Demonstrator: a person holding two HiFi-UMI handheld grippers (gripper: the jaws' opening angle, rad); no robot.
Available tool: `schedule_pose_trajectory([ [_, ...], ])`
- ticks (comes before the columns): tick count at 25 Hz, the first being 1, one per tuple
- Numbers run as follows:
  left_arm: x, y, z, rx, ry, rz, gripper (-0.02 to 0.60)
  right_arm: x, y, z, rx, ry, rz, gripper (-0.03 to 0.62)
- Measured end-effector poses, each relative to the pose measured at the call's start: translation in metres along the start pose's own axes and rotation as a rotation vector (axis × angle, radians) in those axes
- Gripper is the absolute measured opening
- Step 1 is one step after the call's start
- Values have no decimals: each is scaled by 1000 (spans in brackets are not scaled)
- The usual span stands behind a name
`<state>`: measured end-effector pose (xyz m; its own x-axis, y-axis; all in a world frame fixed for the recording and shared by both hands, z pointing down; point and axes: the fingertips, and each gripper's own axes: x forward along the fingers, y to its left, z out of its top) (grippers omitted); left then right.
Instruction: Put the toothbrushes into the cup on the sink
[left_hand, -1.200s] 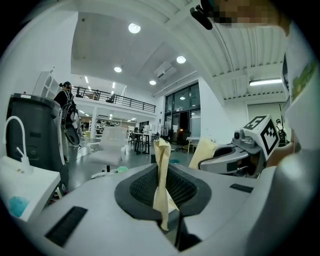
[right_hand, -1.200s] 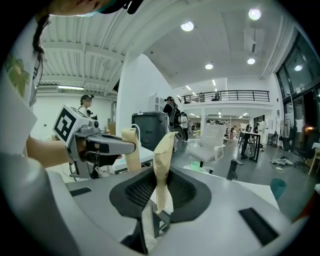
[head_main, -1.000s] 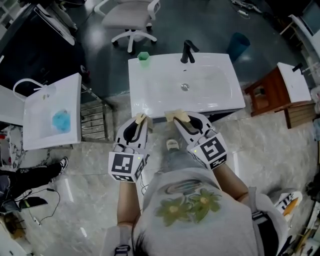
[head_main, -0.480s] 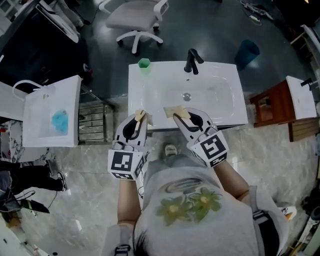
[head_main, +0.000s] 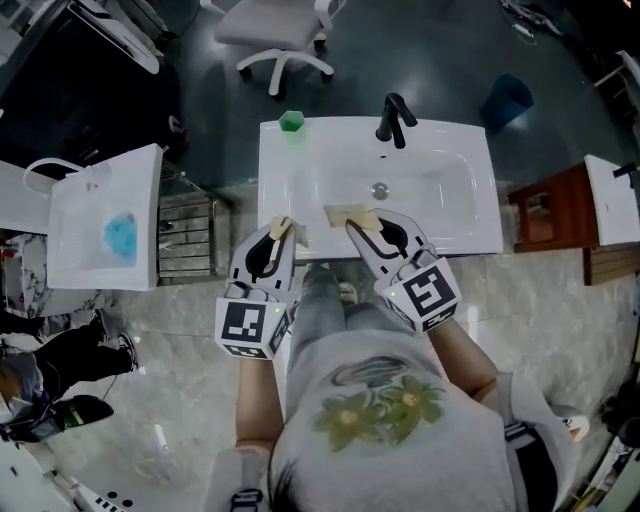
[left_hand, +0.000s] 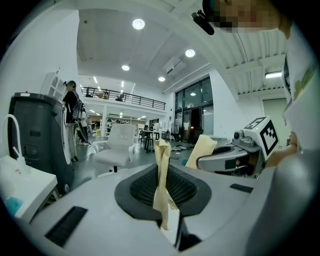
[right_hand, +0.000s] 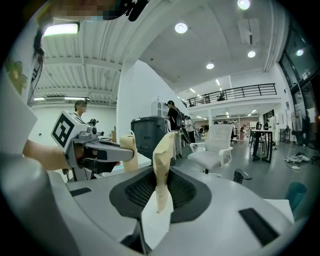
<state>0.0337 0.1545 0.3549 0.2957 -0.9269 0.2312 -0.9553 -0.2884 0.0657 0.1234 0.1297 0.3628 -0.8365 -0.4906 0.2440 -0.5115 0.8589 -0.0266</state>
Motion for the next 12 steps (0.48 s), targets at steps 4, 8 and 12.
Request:
schedule_pose_trajectory([
  [4,14,11,1,-1,11,-7,52,14,-10,0,7,10,1,91],
  [8,29,26,7,0,12,-19,52,31,-21,4,18,21,-6,91],
  [12,46,48,18,0,9,-27,52,53,-33,7,16,41,-10,91],
])
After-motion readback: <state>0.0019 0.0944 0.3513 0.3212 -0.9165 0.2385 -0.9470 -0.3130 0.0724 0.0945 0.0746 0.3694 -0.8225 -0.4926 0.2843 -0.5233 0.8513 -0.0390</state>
